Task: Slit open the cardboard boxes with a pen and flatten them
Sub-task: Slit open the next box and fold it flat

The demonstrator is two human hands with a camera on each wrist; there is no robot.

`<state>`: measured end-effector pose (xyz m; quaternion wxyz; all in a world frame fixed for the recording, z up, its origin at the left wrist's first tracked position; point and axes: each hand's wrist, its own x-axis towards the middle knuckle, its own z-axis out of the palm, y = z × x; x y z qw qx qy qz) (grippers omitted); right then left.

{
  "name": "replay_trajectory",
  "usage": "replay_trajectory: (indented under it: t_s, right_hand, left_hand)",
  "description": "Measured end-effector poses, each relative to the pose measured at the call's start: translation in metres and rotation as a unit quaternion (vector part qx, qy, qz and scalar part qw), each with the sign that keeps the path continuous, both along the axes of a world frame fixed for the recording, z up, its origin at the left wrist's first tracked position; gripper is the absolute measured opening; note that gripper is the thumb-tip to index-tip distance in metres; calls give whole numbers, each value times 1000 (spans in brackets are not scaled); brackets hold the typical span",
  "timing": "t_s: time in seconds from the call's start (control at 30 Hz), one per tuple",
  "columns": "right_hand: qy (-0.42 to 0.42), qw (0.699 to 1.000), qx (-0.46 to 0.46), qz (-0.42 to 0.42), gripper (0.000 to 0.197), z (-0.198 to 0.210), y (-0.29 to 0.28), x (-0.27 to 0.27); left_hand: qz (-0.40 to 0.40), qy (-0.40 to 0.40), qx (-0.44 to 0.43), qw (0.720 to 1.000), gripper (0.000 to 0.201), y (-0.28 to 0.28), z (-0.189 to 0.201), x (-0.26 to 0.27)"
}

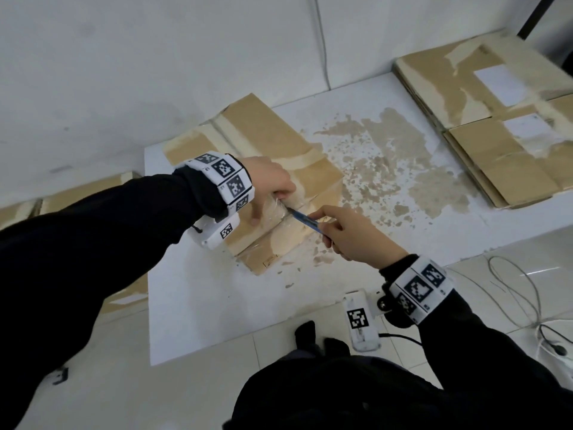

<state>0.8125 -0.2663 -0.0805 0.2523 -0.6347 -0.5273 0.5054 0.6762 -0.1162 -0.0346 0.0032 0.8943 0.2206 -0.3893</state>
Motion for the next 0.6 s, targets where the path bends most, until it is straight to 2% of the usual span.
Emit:
replay_trajectory:
  t_s: [0.17, 0.3, 0.4, 0.6]
  right_hand:
    - [64, 997, -29, -15, 22, -3, -4, 1]
    - [65, 997, -37, -9, 21, -3, -2, -1]
    - [97, 994, -52, -12, 22, -3, 0, -2]
    - [73, 996, -52, 14, 22, 3, 3, -5]
  left_hand:
    - [16, -23, -16, 999, 57, 2, -2, -3]
    - [29, -37, -14, 999, 56, 2, -5, -7]
    - [36, -45, -18, 998, 58, 3, -6, -8]
    - [56, -61, -15, 996, 56, 0, -5, -11]
